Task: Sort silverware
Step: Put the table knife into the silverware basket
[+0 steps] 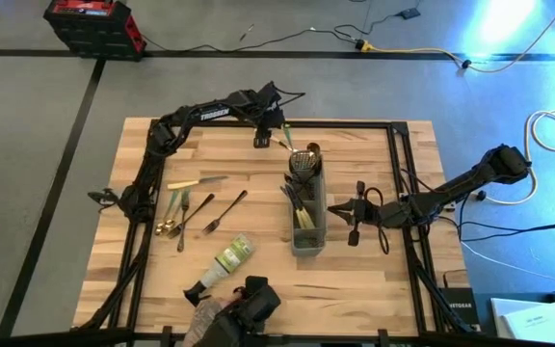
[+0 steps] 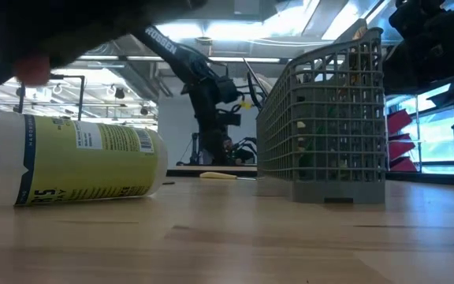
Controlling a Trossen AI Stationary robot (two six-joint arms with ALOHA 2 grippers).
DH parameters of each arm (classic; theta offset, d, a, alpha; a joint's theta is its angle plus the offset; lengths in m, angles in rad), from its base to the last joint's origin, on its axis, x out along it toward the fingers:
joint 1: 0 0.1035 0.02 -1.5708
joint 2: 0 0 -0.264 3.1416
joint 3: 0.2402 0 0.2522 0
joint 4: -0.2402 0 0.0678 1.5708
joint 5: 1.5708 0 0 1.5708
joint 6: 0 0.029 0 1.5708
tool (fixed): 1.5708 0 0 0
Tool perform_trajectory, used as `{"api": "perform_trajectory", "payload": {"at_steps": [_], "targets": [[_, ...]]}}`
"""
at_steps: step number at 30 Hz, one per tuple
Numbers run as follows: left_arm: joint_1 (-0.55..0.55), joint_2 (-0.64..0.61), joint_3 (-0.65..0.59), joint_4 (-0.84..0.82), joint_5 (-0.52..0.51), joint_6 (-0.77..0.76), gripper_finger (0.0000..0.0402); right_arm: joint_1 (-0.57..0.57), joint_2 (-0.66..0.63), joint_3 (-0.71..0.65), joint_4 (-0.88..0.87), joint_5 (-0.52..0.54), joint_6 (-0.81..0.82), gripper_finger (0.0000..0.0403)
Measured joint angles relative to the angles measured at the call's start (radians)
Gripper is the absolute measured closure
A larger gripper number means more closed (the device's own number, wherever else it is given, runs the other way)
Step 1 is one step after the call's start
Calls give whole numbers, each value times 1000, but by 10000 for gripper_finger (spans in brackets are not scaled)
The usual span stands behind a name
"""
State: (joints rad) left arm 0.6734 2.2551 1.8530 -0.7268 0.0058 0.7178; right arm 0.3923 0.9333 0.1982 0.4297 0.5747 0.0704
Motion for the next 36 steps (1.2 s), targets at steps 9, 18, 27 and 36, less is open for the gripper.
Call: {"api": "perform_trajectory", "payload": {"at_steps": [9, 18, 27, 36], "targets": [[13, 5, 10, -30, 58, 48, 240, 0, 0, 0, -6, 0, 0, 403], [15, 29, 10, -23, 62, 32, 240, 0, 0, 0, -5, 0, 0, 403], [15, 44, 27, 0, 62, 18, 265, 0, 0, 0, -1, 1, 0, 403], [3, 192, 226, -170, 38, 2, 262, 0, 0, 0, 6, 0, 1, 403]]}}
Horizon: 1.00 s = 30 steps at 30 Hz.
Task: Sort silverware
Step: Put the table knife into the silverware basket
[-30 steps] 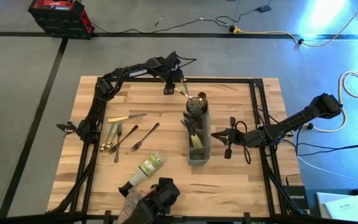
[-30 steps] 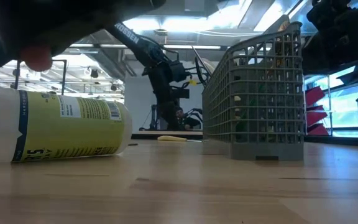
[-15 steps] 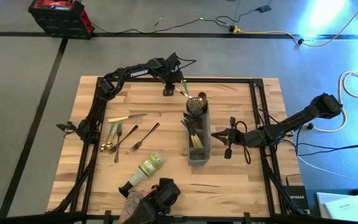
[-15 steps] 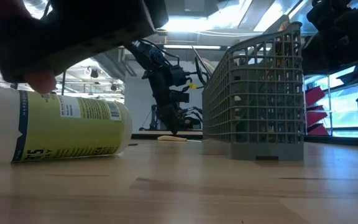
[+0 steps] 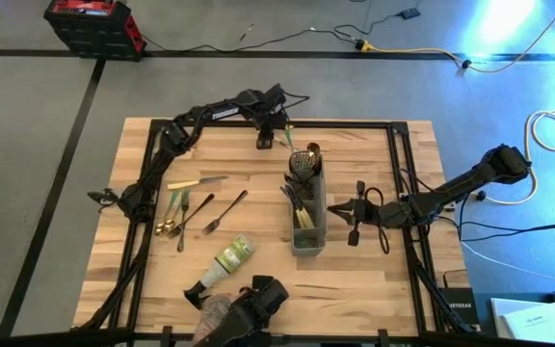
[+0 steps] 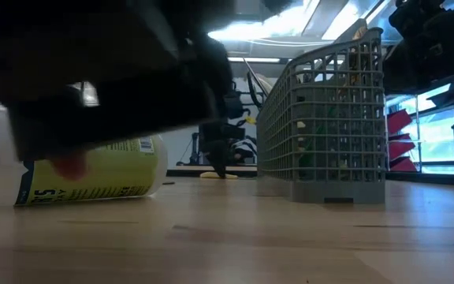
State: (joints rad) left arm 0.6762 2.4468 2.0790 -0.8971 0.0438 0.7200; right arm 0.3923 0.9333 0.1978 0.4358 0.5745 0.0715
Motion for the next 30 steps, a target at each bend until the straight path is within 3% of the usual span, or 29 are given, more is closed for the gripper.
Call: {"api": "perform_trajectory", "payload": {"at_steps": [8, 20, 30], "targets": [[-8, 11, 27, -51, -63, 57, 262, 0, 0, 0, -13, -8, 2, 403], [-16, 12, 26, -140, -107, 48, 358, 0, 0, 0, -13, -10, 2, 403], [-23, 1, 23, -209, -115, -33, 354, 0, 0, 0, -13, -10, 3, 403]]}}
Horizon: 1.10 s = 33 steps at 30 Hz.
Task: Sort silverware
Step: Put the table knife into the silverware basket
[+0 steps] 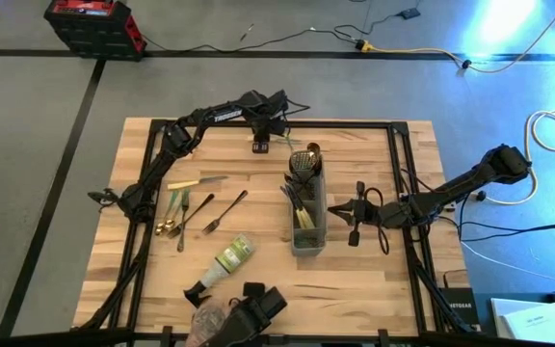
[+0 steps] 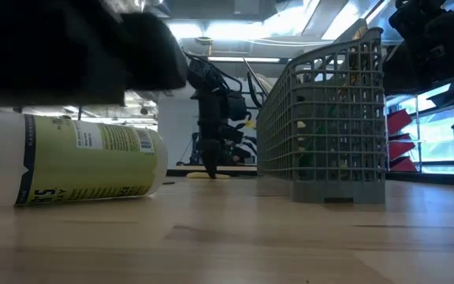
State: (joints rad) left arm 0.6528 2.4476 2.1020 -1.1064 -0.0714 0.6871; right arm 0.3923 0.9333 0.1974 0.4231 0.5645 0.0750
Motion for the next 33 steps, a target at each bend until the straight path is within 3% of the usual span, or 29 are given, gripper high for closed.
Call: {"api": "perform_trajectory", "payload": {"at_steps": [11, 26, 29, 33], "targets": [[-1, -144, -11, -256, 55, -59, 356, 0, 0, 1, -8, -9, 27, 403], [-38, -532, -127, -313, 190, -158, 401, 0, 0, 1, 1, -27, 29, 403], [-38, -557, -210, -296, 116, -176, 401, 0, 0, 6, -3, -27, 29, 403], [-38, -589, -423, -203, 134, -228, 388, 1, 0, 16, -3, -44, 37, 403]]}}
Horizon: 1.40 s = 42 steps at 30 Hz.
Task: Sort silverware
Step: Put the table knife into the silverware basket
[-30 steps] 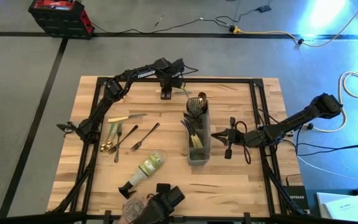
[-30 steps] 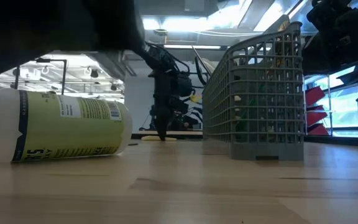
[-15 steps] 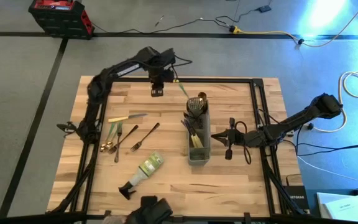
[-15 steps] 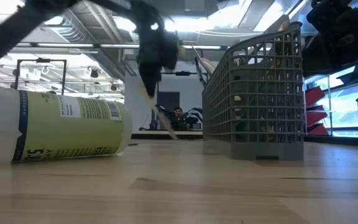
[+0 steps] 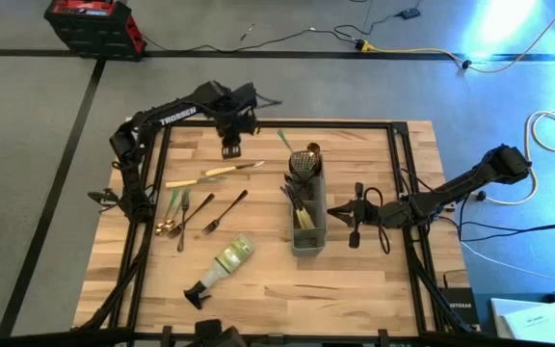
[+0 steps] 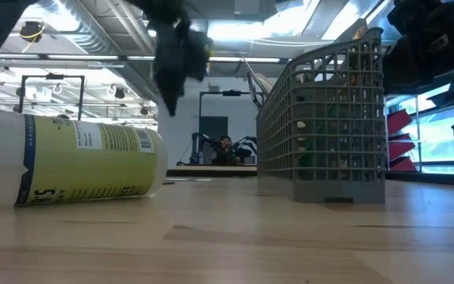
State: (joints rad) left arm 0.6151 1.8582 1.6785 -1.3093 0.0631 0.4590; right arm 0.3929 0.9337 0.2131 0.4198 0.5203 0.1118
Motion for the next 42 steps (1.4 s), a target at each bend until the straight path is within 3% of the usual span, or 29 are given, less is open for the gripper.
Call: {"api": "perform_trajectory", "payload": {"at_steps": [4, 7, 12, 18, 21, 29, 36, 42], "targets": [[2, -14, -282, 192, -16, -3, 349, 0, 0, 1, -5, -10, 0, 403], [17, -20, -416, 345, -87, -25, 318, 0, 0, 1, -8, -10, -2, 403], [15, -33, -484, 414, -119, -81, 268, 0, 0, 1, -12, -10, -17, 403], [-25, -88, -604, 584, -238, -109, 222, -1, 0, 1, -9, -10, -14, 403], [-45, -106, -665, 668, -306, -84, 214, -1, 0, 1, -9, -10, -10, 403], [-59, -134, -708, 739, -359, -70, 213, -1, 0, 2, -3, -16, -11, 403], [-54, -252, -704, 725, -307, -99, 211, -1, 0, 2, 1, -16, -11, 403], [-50, -315, -704, 606, -101, -166, 172, -1, 0, 2, 0, -16, -7, 403]]}}
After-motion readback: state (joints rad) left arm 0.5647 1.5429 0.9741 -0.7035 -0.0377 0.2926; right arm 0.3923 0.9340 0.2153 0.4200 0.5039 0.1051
